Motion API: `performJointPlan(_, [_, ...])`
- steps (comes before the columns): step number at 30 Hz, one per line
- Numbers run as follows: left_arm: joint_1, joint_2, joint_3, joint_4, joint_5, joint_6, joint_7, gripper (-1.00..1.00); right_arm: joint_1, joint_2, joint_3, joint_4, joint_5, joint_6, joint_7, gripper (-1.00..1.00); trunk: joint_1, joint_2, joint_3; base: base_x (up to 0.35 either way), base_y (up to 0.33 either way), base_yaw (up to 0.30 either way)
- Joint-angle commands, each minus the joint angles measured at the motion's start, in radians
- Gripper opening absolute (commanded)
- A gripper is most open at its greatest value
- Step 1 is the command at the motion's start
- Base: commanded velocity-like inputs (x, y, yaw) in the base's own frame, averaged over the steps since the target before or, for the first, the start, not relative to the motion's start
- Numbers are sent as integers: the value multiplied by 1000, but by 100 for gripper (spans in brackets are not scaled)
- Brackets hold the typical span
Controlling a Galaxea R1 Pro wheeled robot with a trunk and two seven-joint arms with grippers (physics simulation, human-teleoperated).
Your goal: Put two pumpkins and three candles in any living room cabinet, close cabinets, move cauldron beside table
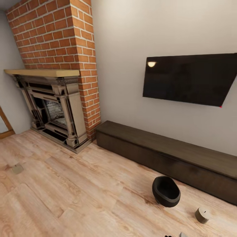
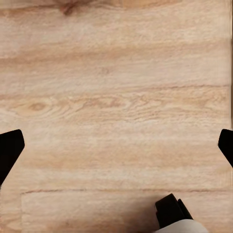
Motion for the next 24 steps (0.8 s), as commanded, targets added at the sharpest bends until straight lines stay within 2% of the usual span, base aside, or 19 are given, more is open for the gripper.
performJointPlan(1, [0,0,0,0,0,0,0,100,0,0,0,0,0,0,0,100,0,0,0,111,2,-281])
performJointPlan(9, [0,0,-1,0,-1,0,0,100,0,0,0,0,1,-1,1,100,0,0,0,73,0,-281])
performJointPlan(24, [0,5,0,0,-1,0,0,100,0,0,1,0,0,1,2,100,0,0,0,4,0,-281])
